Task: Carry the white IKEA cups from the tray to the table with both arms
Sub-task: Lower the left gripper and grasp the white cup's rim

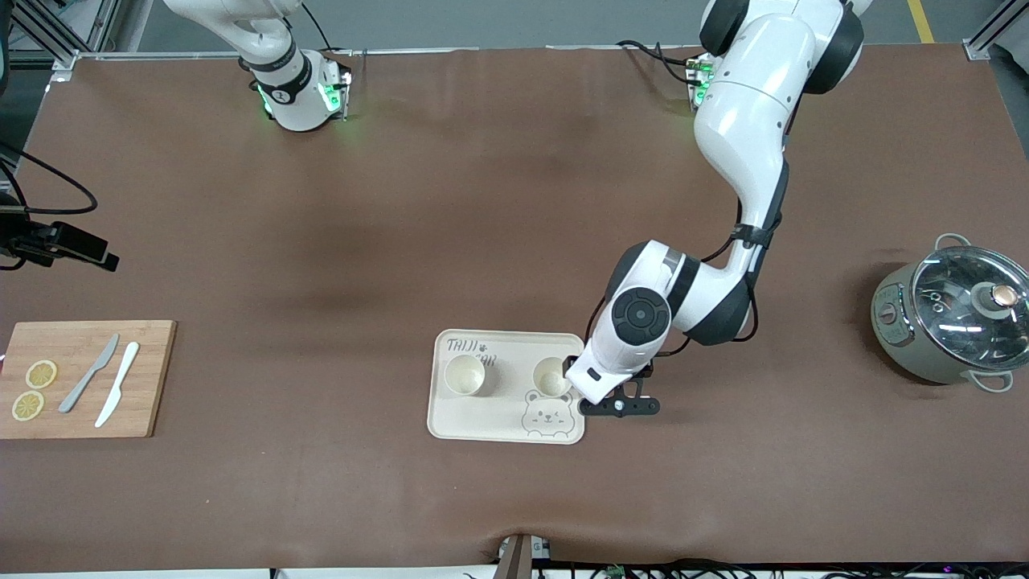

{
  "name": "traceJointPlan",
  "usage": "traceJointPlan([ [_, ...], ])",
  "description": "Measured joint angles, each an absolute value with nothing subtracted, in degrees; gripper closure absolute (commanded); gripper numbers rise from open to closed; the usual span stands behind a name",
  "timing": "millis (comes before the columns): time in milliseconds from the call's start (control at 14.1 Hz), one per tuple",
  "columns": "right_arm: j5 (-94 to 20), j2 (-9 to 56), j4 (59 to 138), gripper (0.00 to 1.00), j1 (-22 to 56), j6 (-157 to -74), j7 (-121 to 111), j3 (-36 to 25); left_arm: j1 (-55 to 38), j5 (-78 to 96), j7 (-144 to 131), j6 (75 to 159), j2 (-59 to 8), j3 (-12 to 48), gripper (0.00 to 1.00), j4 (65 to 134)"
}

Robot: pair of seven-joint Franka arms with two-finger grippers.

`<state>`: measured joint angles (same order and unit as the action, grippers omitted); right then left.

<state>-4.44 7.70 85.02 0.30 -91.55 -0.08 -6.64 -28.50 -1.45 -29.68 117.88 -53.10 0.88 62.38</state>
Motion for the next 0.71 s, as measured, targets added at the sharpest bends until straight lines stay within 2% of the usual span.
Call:
traceJointPlan([
  [709, -4.44, 7.7, 85.07, 0.0, 0.3, -91.55, -0.08, -6.64, -31.98, -1.45, -33.82, 117.87, -55.65, -0.69, 0.0, 59.04],
])
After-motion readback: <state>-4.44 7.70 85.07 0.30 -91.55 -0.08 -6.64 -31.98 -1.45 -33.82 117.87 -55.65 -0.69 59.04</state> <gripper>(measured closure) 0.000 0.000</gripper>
